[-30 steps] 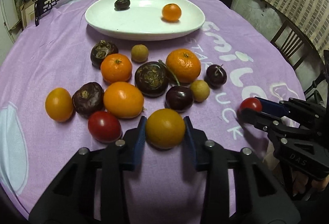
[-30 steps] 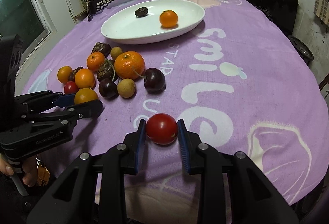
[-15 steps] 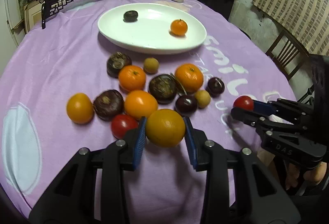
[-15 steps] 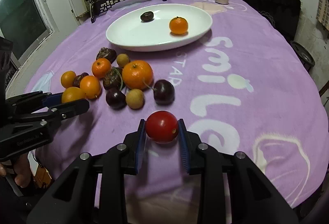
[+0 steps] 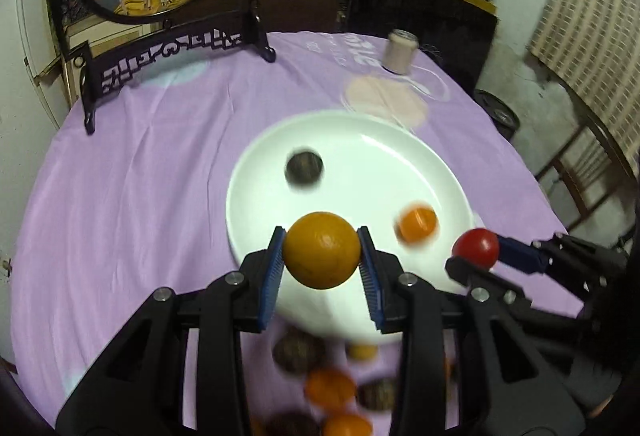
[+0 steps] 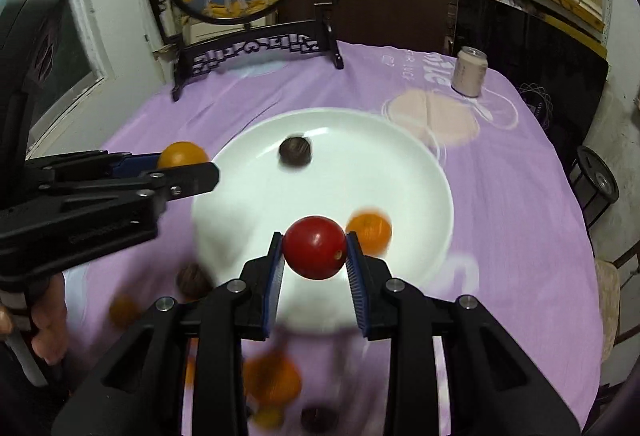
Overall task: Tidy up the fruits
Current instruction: 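Carry both tomatoes to the white plate and release them, then grasp a red tomato with the left tool while the right tool grasps a dark plum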
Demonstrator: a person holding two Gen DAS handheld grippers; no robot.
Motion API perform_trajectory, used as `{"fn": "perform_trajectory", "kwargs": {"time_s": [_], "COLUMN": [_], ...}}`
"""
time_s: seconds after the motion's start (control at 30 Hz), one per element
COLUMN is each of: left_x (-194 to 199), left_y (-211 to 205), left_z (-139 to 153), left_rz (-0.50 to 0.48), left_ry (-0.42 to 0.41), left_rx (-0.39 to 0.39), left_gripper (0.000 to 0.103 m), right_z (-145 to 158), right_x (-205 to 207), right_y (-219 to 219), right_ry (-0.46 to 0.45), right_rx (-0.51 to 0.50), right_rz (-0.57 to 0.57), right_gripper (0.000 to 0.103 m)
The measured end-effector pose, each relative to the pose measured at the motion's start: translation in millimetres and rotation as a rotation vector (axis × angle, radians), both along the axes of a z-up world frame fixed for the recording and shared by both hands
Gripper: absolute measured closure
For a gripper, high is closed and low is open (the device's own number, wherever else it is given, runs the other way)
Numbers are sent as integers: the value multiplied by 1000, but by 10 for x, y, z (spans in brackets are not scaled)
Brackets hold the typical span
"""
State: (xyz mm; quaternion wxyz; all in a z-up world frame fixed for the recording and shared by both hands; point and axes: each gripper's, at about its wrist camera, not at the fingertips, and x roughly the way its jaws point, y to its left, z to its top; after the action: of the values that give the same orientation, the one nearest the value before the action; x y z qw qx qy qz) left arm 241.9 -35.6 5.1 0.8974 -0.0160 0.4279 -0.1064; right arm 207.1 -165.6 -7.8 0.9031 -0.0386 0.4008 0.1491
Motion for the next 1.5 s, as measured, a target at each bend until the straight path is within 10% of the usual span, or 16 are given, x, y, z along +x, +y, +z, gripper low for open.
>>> {"fn": "perform_trajectory", "kwargs": {"time_s": [0.4, 0.5, 0.93, 1.5], "left_x": [824, 764, -1125, -2071], "left_y": [-25, 4, 307, 560], "left_z": [-453, -382, -91, -559], "left_rz": [43, 42, -9, 18], "left_ry": [127, 106, -77, -25], "left_rx": [-35, -81, -96, -38], "left_gripper": [66, 43, 21, 12], "right_z": [-393, -381, -77, -647], "right_x": [971, 925, -952, -1327], "right_y": [-87, -77, -382, -355], "right_ry": [104, 68, -29, 86], "right_rx": [6, -6, 89, -27], "right_rz": [-62, -63, -22, -75], "right_gripper": [72, 53, 47, 47]}}
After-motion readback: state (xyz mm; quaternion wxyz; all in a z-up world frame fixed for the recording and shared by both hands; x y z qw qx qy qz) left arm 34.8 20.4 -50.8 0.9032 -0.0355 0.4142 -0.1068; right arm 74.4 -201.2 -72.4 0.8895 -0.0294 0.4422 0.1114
